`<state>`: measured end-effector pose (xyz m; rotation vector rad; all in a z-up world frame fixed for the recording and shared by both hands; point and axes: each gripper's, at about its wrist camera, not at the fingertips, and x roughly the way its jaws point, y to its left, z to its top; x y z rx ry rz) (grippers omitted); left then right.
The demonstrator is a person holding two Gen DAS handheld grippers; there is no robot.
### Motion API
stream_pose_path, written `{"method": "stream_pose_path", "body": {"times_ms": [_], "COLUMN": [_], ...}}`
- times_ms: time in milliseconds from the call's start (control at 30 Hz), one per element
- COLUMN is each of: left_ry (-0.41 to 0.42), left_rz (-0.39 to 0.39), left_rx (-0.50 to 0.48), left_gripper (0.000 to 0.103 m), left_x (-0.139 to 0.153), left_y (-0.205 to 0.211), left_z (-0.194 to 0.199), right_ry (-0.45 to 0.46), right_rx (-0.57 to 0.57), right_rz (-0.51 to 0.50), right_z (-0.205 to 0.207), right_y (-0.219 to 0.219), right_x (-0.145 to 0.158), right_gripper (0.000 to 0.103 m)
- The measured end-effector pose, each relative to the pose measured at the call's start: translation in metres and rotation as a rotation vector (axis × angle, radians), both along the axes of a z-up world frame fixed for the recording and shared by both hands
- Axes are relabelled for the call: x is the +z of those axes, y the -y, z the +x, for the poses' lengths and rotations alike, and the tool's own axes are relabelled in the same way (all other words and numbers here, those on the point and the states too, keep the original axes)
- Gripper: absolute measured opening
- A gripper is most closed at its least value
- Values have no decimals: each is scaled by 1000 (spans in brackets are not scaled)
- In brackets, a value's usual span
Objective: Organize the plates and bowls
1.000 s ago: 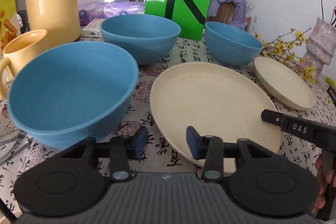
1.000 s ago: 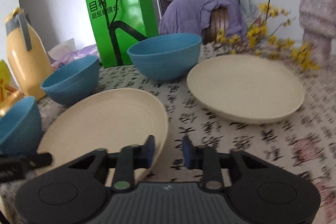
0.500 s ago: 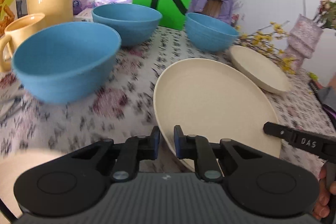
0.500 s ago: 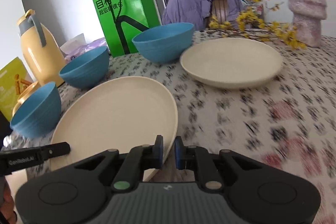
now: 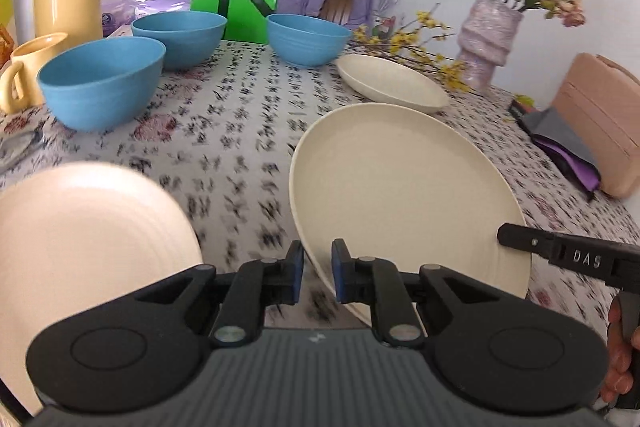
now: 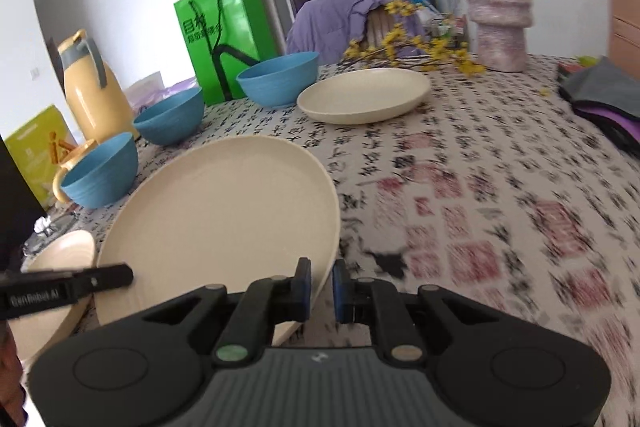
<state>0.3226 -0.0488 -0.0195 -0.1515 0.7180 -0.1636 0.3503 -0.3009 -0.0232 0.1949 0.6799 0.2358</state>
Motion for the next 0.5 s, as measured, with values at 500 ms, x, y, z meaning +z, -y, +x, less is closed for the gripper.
{"method": "stream_pose_path", "body": {"times_ms": [500], "left_ry": [40], "left_rz": [-19], "left_rx": [-2], "left_gripper": [15], "left_x": [4], "left_y": [16], "left_z": [-75], "right_ry": [11], "right_rx": [-35], "right_rz": [1], "right_z": [-80], "right_y": [18], "right_x": [2], "right_gripper": [10]}}
